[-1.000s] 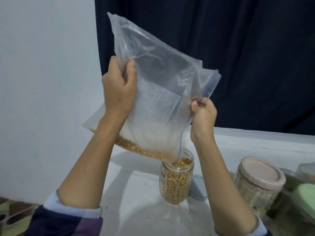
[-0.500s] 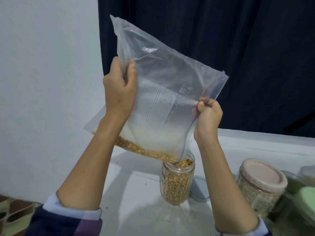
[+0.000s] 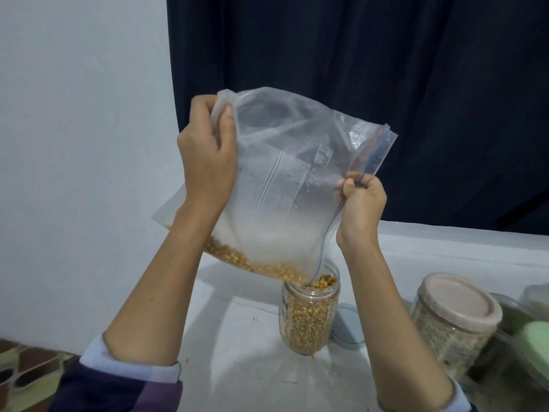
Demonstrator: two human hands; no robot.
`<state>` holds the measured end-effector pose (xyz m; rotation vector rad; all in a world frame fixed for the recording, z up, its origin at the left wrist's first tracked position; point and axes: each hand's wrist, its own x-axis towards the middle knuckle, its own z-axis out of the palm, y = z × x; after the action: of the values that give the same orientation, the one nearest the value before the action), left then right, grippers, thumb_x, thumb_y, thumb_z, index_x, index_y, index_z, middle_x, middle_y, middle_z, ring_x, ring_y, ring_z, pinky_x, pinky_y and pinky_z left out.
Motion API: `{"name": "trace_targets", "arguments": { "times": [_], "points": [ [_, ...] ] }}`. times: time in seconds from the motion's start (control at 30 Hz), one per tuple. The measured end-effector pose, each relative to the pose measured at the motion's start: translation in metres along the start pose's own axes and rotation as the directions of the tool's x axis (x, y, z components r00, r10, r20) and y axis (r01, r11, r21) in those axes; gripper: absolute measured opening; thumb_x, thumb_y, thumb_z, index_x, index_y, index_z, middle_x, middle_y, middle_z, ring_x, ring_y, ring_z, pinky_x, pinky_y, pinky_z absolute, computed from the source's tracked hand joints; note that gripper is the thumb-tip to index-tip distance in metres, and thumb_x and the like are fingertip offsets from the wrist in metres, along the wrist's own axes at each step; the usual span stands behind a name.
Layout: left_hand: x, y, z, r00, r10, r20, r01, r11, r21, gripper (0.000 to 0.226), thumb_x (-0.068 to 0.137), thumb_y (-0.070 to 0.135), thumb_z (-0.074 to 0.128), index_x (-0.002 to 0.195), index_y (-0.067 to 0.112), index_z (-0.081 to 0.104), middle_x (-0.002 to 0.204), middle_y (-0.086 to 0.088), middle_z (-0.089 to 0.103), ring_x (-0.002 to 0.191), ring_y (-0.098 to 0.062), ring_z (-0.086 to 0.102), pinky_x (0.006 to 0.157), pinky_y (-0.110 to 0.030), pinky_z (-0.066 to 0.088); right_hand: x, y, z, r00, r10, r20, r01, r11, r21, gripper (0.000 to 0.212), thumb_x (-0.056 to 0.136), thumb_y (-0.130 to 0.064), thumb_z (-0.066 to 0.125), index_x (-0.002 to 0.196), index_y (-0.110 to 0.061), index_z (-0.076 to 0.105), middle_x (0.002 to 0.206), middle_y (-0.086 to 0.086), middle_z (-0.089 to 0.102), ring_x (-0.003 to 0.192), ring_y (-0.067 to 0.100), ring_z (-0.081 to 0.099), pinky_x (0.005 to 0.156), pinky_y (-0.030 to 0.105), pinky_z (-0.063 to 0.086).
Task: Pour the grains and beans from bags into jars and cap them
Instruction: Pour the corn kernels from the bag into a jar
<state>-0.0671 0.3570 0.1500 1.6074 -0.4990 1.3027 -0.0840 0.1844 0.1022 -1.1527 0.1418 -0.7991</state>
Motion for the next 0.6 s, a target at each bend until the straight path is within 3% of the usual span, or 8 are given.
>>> {"name": "trace_targets", "arguments": {
  "times": [0.2, 0.4, 0.5, 0.6],
  "points": [
    [-0.0012, 0.0011, 0.0008, 1.0, -0.007, -0.004, 0.007, 1.0, 0.002, 0.011, 0.099, 0.014, 0.041, 0.089, 0.013, 0.042, 0.067, 0.017, 0.039, 0.057, 0.007, 0.045, 0.054, -0.008, 0.032, -0.0044, 0.0011, 0.0018, 0.999, 0.009, 0.041, -0.008, 1.0, -0.021, 0.025, 0.096, 0.004, 0.042, 0.085, -0.017, 0.051, 0.074, -0.004, 0.054, 0.068, 0.005, 0.051, 0.072, 0.017, 0.045],
    [-0.0004, 0.001, 0.0012, 1.0, -0.016, -0.003, 0.016, 1.0, -0.014, 0.013, 0.099, 0.015, 0.041, 0.087, 0.014, 0.042, 0.067, 0.018, 0.038, 0.057, 0.006, 0.044, 0.054, -0.009, 0.031, -0.0017, -0.0015, 0.0026, 0.998, 0.004, 0.068, -0.001, 0.999, -0.038, 0.022, 0.096, 0.003, 0.042, 0.088, -0.015, 0.052, 0.078, -0.003, 0.054, 0.07, 0.006, 0.051, 0.071, 0.017, 0.046],
    [0.0023, 0.0054, 0.002, 1.0, -0.017, 0.003, 0.017, 1.0, -0.026, 0.023, 0.099, 0.015, 0.042, 0.079, 0.026, 0.039, 0.066, 0.017, 0.037, 0.056, 0.006, 0.043, 0.053, -0.009, 0.032, 0.0004, -0.0027, 0.0028, 1.0, -0.012, 0.005, 0.012, 1.0, 0.003, 0.026, 0.096, 0.005, 0.041, 0.084, -0.016, 0.051, 0.075, -0.004, 0.054, 0.067, 0.005, 0.051, 0.063, 0.013, 0.045],
    [0.0028, 0.007, 0.0031, 1.0, -0.005, 0.011, 0.005, 1.0, -0.031, 0.024, 0.099, 0.014, 0.042, 0.079, 0.025, 0.039, 0.065, 0.017, 0.036, 0.055, 0.006, 0.043, 0.053, -0.009, 0.032, -0.0037, 0.0004, 0.005, 0.999, 0.005, 0.053, -0.003, 0.999, -0.043, 0.026, 0.095, 0.004, 0.042, 0.084, -0.018, 0.051, 0.077, -0.003, 0.054, 0.071, 0.007, 0.051, 0.073, 0.019, 0.046]
  ]
}}
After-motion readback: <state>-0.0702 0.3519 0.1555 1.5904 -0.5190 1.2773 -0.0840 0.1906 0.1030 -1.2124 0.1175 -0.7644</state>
